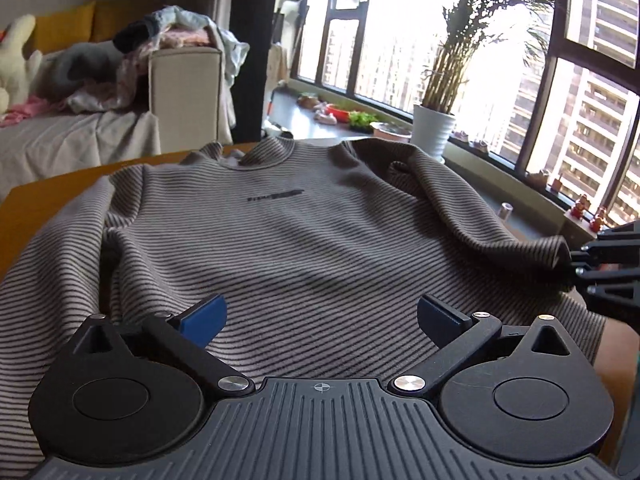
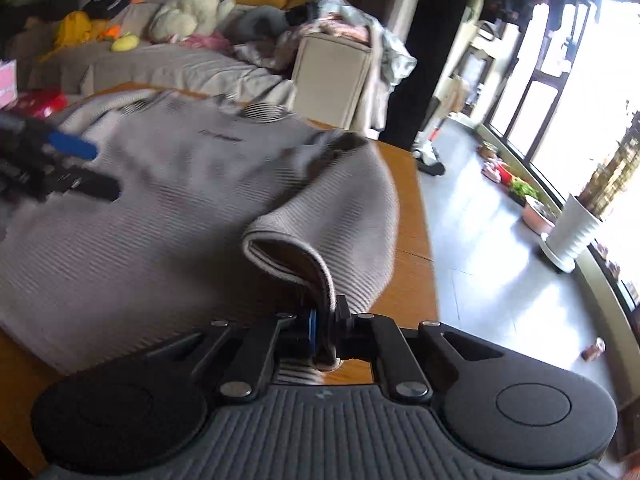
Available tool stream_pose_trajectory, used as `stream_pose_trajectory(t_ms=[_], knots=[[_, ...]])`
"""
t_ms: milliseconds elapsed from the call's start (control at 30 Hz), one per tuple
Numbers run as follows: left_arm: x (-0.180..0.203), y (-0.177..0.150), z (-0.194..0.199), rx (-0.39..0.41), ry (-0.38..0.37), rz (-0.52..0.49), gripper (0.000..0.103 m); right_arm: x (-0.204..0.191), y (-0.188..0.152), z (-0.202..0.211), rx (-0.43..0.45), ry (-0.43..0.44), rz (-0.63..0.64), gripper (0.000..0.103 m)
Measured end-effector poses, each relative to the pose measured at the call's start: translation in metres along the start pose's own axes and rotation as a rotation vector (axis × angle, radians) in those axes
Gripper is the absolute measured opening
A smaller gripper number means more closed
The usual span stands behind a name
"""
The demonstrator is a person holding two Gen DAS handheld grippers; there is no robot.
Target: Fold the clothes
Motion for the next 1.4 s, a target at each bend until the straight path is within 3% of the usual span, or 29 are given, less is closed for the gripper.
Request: stream_pose_trajectory(t_ms=[133,233,300,500,700,933,1033,1133,1267,1400], knots=[[-0.007,-0.006,0.019,0.031,-0.009,0.045,0.103,0.078,0.017,0.033,0.074,-0.05,-0.26,0.007],[-0.018,0.001,0.021,0.043,0.005,0.109,0.103,0.12,0.067,0.053,0.209,-0.042,-0.356,0.007],[-0.023,0.004,0.024,0.044,0.01,0.141,0.103,0.127,0.11,0.064,0.293,-0.008,-0.353,0.007],[-0.035,0.012,0.062,0.085,0.038,0.112,0.103,0.079,0.232,0.054,0.421,0.189,-0.248,0.007],[-0.067,0.016,0.107,0.132,0.114,0.127,0.103,-0.011,0.291,-0.009,0.371,0.335,-0.16,0.007],[-0.101,0.013,0.134,0.142,0.209,0.098,0.103,-0.069,0.306,-0.061,0.305,0.428,-0.155,0.011],[-0.116,0.011,0.137,0.138,0.242,0.125,0.103,-0.078,0.31,-0.056,0.34,0.418,-0.141,0.033],[-0.134,0.017,0.144,0.161,0.27,0.186,0.103,-0.091,0.305,-0.042,0.36,0.397,-0.054,0.035],[-0.156,0.029,0.154,0.198,0.309,0.255,0.103,-0.139,0.274,-0.02,0.314,0.497,0.104,0.04],[-0.169,0.039,0.163,0.236,0.334,0.291,0.103,-0.213,0.219,0.0,0.257,0.64,0.303,0.044]])
Point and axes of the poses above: each gripper's, at about its wrist camera, not at the fingertips, and z roughly against the way its jaws point, x to its right, y to its top, the point moved 8 cm from there along -z, roughly the way its jaws point, and after that the axes turned 15 degrees about z, right-handed, at the moved point
